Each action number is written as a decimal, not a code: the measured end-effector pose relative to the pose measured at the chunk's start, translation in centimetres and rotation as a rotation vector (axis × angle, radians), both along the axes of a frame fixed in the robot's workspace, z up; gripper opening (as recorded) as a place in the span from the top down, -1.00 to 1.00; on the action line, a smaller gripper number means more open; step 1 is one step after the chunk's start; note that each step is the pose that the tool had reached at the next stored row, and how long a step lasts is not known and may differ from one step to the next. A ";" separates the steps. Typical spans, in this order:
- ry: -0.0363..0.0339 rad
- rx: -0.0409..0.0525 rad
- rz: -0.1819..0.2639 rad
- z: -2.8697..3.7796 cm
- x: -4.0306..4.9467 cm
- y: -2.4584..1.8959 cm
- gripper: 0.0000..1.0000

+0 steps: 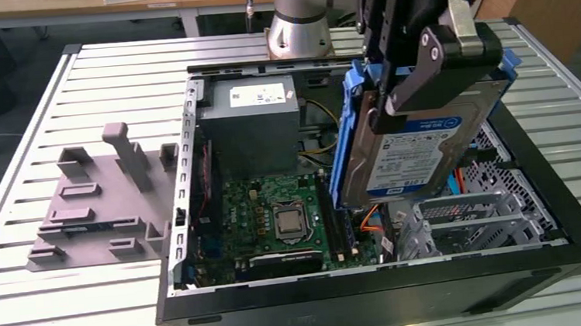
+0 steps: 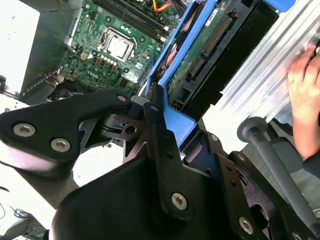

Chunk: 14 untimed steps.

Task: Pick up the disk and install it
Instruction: 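Insert the disk into the insertion slot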

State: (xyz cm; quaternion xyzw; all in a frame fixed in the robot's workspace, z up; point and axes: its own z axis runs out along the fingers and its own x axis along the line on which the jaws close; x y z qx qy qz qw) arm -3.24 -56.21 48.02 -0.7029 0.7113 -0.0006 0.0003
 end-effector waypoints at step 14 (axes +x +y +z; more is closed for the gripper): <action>0.0001 0.0000 0.000 -0.33 2.13 -0.08 0.27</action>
